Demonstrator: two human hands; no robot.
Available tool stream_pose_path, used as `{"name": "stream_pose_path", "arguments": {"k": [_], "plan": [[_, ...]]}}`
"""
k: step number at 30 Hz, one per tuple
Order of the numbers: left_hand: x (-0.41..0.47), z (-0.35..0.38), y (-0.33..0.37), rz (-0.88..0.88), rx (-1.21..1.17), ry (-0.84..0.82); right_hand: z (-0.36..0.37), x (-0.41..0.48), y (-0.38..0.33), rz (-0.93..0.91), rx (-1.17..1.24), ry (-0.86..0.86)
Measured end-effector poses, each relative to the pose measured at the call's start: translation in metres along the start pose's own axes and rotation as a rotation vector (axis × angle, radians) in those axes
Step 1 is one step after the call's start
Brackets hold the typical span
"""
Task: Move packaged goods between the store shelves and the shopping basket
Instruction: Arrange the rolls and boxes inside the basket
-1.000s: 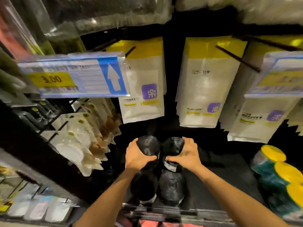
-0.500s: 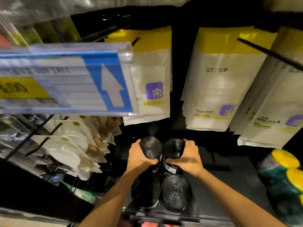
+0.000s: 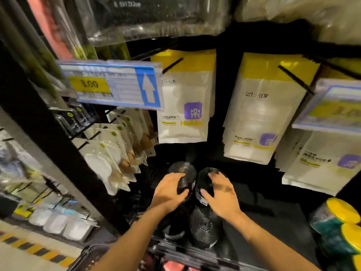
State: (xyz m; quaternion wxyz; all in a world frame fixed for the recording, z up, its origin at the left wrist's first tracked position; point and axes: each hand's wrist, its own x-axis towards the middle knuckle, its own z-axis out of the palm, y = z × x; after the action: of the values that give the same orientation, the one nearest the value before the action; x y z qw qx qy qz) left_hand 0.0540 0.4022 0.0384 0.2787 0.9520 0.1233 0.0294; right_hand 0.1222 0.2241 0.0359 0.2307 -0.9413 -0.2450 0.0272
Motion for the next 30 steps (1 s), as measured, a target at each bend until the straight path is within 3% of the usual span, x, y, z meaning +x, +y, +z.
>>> {"name": "stream_pose_path", "arguments": {"k": [7, 19, 30], "plan": [[-0.089, -0.001, 0.005, -0.222, 0.049, 0.016, 0.002, -0.041, -0.021, -0.316, 0.034, -0.2], [-0.326, 0.027, -0.001, -0.766, -0.04, 0.273, 0.055, -0.174, -0.081, -0.754, 0.096, -0.517], [-0.431, 0.023, -0.04, -1.036, -0.126, 0.432, 0.117, -0.229, -0.16, -0.963, -0.006, -0.741]]}}
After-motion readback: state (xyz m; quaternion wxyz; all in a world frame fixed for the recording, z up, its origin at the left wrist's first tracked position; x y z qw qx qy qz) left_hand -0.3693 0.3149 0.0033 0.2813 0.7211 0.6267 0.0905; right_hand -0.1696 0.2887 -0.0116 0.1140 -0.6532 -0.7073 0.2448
